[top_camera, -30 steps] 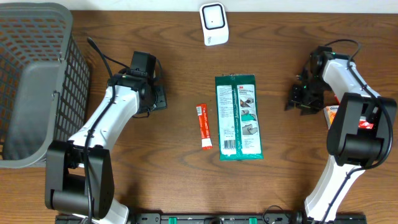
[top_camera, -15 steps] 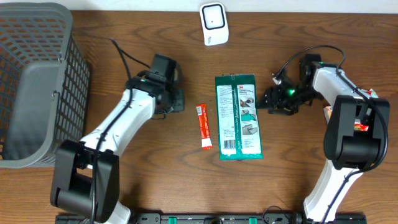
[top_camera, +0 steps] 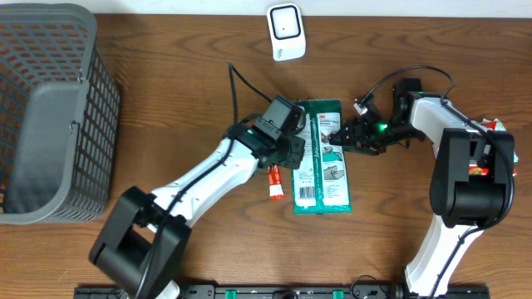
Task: Scan the item barcode
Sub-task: 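Reach the left gripper to the left edge of the gloves pack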
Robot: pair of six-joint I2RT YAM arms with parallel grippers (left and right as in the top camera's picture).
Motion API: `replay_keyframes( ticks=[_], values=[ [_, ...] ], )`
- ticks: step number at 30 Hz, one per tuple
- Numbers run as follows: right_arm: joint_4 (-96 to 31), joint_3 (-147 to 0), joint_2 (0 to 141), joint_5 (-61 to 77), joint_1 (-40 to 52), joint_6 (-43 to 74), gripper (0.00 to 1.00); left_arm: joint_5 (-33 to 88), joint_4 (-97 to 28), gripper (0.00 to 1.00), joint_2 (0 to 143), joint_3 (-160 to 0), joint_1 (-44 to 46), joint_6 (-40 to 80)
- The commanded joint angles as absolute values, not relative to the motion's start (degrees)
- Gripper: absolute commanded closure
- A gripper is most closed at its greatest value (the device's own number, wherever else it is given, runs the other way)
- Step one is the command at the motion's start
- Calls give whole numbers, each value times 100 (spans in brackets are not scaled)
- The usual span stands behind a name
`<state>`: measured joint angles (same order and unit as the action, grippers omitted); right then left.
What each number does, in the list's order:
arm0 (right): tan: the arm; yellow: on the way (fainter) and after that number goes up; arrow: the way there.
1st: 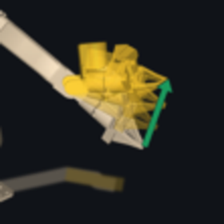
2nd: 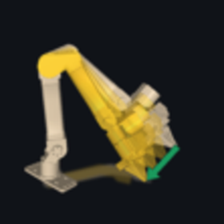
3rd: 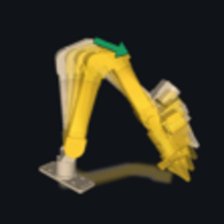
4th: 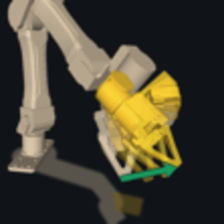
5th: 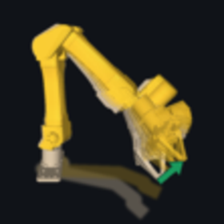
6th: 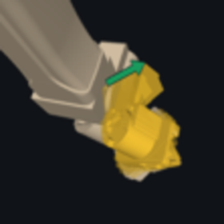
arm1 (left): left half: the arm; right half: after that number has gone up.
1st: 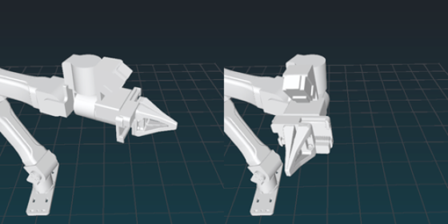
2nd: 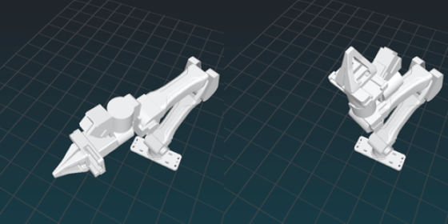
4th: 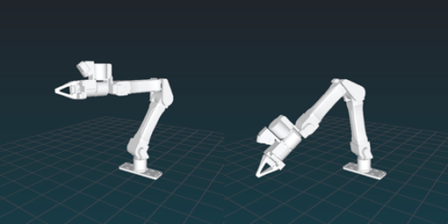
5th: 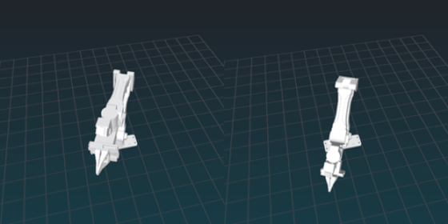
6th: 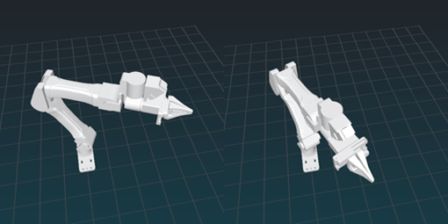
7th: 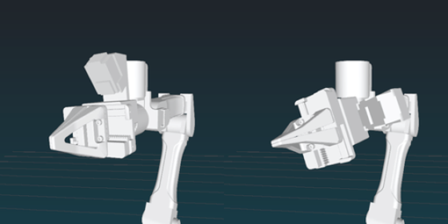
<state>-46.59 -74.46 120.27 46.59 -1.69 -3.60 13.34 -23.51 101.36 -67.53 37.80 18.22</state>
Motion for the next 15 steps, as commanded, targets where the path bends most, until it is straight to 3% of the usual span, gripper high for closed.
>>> replay_keyframes(
  ticks=[1,6,8,15],
  values=[
    [-4582,-7293,12239,4246,1,-438,36,1223,-2344,75,10320,-6792,3817,1831],
    [-4580,-7293,12239,4228,99,-438,35,1216,-2281,76,10320,-6792,3817,1828],
    [-4584,-7293,12239,4226,108,-438,36,1039,-2324,86,10353,-6790,3826,1833],
    [-4578,-7293,12239,4224,119,-436,36,978,-2189,92,10875,-6781,3844,1855]
  ],
)
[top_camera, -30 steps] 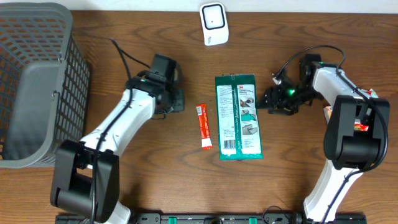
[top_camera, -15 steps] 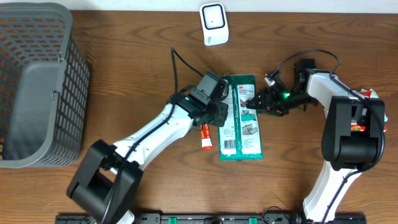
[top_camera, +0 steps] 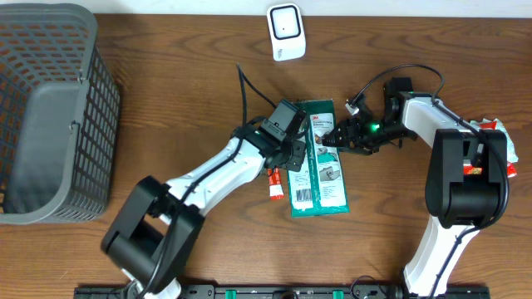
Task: Scan the item barcode
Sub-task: 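Reach the left gripper to the left edge of the gloves pack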
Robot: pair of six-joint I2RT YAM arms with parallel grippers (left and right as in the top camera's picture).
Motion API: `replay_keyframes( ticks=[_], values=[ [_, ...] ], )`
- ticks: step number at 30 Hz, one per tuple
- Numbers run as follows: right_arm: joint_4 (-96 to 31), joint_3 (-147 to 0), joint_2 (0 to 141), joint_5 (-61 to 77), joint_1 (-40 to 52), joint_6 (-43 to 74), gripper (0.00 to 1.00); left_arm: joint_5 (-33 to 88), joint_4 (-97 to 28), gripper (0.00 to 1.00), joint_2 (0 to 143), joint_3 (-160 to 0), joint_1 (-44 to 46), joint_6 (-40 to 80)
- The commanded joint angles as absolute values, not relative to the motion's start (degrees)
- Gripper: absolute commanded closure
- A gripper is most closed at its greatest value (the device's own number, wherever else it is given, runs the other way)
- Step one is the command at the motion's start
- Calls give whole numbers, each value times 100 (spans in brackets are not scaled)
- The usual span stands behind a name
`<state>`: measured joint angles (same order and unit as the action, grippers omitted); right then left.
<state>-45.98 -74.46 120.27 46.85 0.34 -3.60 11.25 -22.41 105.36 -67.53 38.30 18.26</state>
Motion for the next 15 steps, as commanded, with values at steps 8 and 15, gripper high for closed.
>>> replay_keyframes(
  ticks=[8,15],
  values=[
    [-4582,-7293,12239,4058,119,-436,36,316,-2121,93,11052,-6781,3817,2178],
    [-4613,-7293,12239,3916,117,-429,36,344,-2119,92,11393,-6781,3835,2178]
  ],
)
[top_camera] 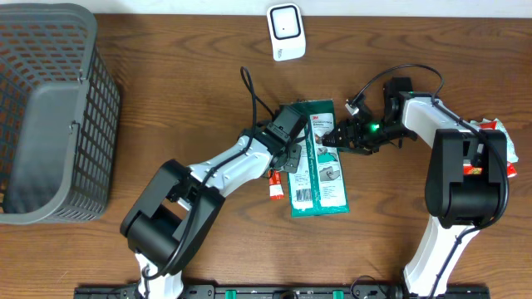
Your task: Scan the item barcode
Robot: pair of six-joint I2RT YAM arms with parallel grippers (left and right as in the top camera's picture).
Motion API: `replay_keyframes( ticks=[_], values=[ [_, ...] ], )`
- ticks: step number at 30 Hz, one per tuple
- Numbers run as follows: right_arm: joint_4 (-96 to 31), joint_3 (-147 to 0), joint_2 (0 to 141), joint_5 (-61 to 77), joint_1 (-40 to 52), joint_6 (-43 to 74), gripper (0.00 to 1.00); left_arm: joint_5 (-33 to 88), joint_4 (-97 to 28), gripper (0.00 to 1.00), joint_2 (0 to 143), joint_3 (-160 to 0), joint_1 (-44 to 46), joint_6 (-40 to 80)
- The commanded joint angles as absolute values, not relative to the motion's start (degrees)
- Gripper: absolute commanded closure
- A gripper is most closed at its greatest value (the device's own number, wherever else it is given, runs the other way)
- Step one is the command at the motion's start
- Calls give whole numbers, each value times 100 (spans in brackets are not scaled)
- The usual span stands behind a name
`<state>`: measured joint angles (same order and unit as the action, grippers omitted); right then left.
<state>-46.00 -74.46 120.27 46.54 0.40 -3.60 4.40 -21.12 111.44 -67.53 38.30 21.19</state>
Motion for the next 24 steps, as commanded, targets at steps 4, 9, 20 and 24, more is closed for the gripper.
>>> replay_keyframes(
  ticks=[4,9,20,24],
  values=[
    [-4770,-7288,12239,3649,117,-325,35,388,-2047,92,11587,-6781,3839,2180],
    [-5240,-7284,12239,3433,117,-322,30,403,-2067,92,11596,-6781,3841,2178],
    [-4775,-7059,12239,3632,104,-196,23,403,-2067,91,11596,-6781,3846,2176],
    [-4801,-7081,12239,2421,-156,255,14,403,-2064,87,11596,-6781,3846,2176]
  ],
)
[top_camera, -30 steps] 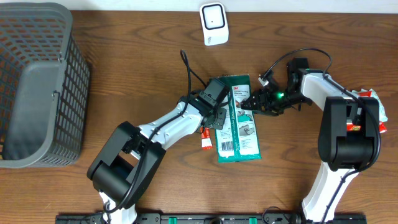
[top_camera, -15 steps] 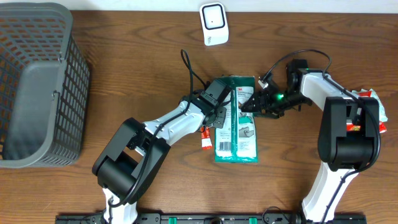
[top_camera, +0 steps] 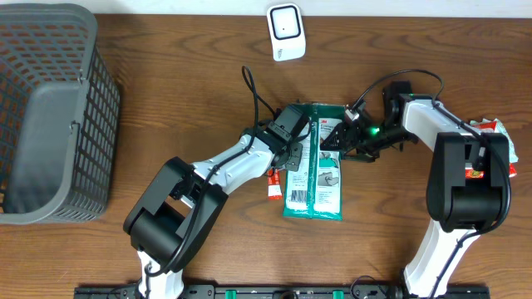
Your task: Scan the item barcode
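A green flat package (top_camera: 316, 178) with a white barcode label lies on the table, slightly askew. My left gripper (top_camera: 293, 155) sits over its left edge; the view from above does not show how its jaws stand. My right gripper (top_camera: 332, 138) is at the package's upper right part and appears shut on it. The white scanner (top_camera: 284, 31) stands at the far edge of the table, apart from the package.
A grey mesh basket (top_camera: 50, 108) fills the left end of the table. A small red tube (top_camera: 275, 185) lies just left of the package, under the left arm. Some red-and-white items (top_camera: 499, 137) lie at the right edge.
The package has shifted a little to the left and turned, with its lower end now further left and its left edge under the left gripper. The right gripper has moved slightly left with it.
First the right gripper was at the package's upper right edge and the left gripper hung just left of the package. Then the left gripper stood closer to the left edge and the package sat slightly further left. Now both grippers are on the package, which has turned.
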Robot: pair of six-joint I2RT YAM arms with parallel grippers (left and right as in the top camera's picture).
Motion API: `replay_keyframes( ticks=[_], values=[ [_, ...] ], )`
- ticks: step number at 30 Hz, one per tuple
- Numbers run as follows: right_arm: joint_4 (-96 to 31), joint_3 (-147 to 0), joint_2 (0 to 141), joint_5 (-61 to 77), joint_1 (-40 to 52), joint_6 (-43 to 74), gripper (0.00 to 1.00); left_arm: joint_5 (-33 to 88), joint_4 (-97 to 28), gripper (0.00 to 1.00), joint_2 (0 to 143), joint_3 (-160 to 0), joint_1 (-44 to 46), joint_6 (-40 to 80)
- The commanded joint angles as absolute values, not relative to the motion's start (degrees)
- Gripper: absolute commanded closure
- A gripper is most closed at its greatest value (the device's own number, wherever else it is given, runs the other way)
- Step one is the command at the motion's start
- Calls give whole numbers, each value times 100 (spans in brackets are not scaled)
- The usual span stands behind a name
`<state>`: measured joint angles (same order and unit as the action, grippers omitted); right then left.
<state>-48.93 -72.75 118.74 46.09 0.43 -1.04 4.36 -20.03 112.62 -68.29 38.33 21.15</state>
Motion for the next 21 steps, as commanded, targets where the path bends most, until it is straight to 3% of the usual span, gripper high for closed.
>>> replay_keyframes(
  ticks=[1,4,7,14,21],
  values=[
    [-4842,-7081,12239,2335,-226,296,13,403,-2064,87,11596,-6781,3846,2176],
    [-5205,-7081,12239,2335,-414,287,11,401,-2064,87,11596,-6781,3846,2176],
    [-5559,-7081,12239,2338,-526,64,1,401,-2064,87,11596,-6781,3846,2174],
    [-5461,-6692,12239,2561,-349,58,1,705,-2069,87,11596,-6781,3846,2176],
    [-4556,-6095,12239,3896,-156,56,17,1144,-2084,86,11596,-6781,3846,2178]
  ],
)
